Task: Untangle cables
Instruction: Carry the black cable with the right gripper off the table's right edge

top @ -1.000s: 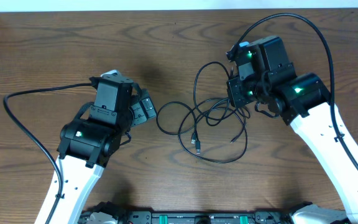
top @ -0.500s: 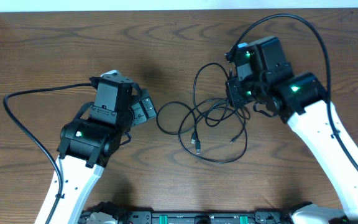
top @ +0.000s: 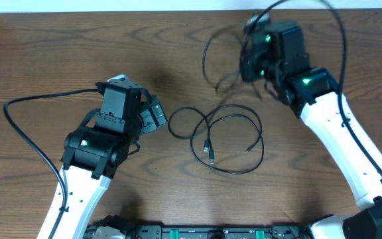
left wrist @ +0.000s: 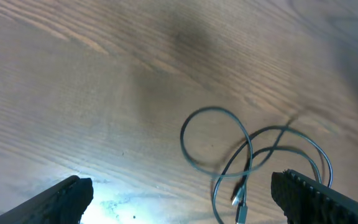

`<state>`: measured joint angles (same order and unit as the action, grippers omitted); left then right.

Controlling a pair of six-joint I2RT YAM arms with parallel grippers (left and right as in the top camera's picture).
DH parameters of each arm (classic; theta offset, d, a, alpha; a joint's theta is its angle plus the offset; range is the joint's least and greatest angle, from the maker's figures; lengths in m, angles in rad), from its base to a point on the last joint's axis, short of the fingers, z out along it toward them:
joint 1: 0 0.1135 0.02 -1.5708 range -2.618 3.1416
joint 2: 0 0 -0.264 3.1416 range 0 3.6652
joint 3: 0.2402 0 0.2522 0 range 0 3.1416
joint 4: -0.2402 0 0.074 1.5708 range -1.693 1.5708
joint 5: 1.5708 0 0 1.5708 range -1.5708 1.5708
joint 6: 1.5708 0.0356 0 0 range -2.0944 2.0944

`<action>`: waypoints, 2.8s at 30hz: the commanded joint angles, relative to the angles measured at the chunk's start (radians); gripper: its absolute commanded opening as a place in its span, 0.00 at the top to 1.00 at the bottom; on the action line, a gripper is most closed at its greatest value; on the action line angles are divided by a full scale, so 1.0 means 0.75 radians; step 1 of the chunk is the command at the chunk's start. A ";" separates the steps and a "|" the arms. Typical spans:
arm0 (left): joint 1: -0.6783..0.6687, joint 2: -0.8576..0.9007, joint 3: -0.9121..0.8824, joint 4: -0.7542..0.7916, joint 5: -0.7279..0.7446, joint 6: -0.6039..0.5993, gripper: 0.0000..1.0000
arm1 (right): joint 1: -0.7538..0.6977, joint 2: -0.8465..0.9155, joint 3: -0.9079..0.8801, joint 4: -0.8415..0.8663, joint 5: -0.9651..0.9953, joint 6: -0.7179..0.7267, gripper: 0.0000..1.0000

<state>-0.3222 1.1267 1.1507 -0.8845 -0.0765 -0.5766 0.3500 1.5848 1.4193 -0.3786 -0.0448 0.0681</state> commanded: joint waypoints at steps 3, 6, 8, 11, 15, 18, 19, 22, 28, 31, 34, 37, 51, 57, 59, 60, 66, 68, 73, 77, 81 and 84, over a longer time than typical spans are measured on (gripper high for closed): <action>0.007 -0.004 0.016 -0.002 -0.004 -0.006 0.02 | -0.224 -0.055 0.164 0.365 0.333 -0.028 0.99; 0.007 -0.004 0.016 -0.002 -0.004 -0.006 0.02 | -0.408 -0.057 0.278 0.436 0.518 -0.028 0.99; 0.007 -0.004 0.016 -0.002 -0.004 -0.006 0.02 | -0.541 -0.056 0.305 0.430 0.585 -0.026 0.99; 0.007 -0.004 0.016 -0.002 -0.004 -0.006 0.02 | -0.759 -0.054 0.303 0.303 0.585 -0.001 0.99; 0.007 -0.004 0.016 -0.002 -0.004 -0.006 0.02 | -1.013 -0.015 0.281 0.006 0.571 0.250 0.99; 0.007 -0.004 0.016 -0.002 -0.004 -0.006 0.02 | -1.150 0.058 0.271 -0.109 0.466 0.322 0.99; 0.007 -0.004 0.016 -0.002 -0.004 -0.006 0.02 | -1.179 0.087 0.271 -0.120 0.419 0.316 0.99; 0.007 -0.004 0.016 -0.002 -0.004 -0.006 0.02 | -1.244 0.179 0.271 -0.115 0.281 0.244 0.99; 0.007 -0.004 0.016 -0.002 -0.004 -0.006 0.02 | -1.262 0.312 0.271 -0.115 0.167 0.216 0.99; 0.007 -0.004 0.016 -0.002 -0.004 -0.006 0.02 | -1.258 0.334 0.271 -0.104 0.064 0.216 0.99; 0.007 -0.004 0.016 -0.002 -0.004 -0.006 0.02 | -1.257 0.332 0.272 -0.063 0.030 0.216 0.99; 0.007 -0.004 0.016 -0.002 -0.004 -0.006 0.02 | -1.257 0.320 0.272 -0.061 0.007 0.216 0.99; 0.007 -0.004 0.016 -0.002 -0.004 -0.006 0.02 | -1.002 -0.027 0.272 -0.107 -0.214 0.105 0.99; 0.007 -0.004 0.016 -0.002 -0.004 -0.006 0.02 | -0.908 -0.103 0.272 -0.057 -0.191 0.046 0.99; 0.007 -0.004 0.016 -0.002 -0.004 -0.006 0.02 | -0.911 -0.091 0.272 -0.060 -0.155 0.046 0.99; 0.007 -0.004 0.016 -0.002 -0.004 -0.006 0.02 | -0.912 -0.080 0.272 -0.066 -0.135 0.040 0.99; 0.007 -0.004 0.016 -0.002 -0.004 -0.006 0.02 | -0.918 0.040 0.272 -0.087 -0.009 -0.088 0.99; 0.007 -0.004 0.016 -0.002 -0.004 -0.006 0.02 | -0.926 0.101 0.272 -0.065 0.062 -0.119 0.99; 0.007 -0.004 0.016 -0.002 -0.004 -0.006 0.02 | -0.967 0.254 0.272 0.028 0.178 -0.133 0.99; 0.007 -0.004 0.016 -0.002 -0.004 -0.006 0.02 | -1.008 0.378 0.272 0.109 0.195 -0.133 0.99; 0.007 -0.004 0.016 -0.002 -0.004 -0.006 0.02 | -1.055 0.516 0.272 0.156 0.304 -0.133 0.99; 0.007 -0.004 0.016 -0.002 -0.004 -0.006 0.02 | -1.100 0.607 0.272 0.139 0.341 -0.132 0.99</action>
<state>-0.3218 1.1267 1.1507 -0.8837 -0.0772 -0.5766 -0.4427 1.9846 1.6211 -0.2672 0.1375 -0.0158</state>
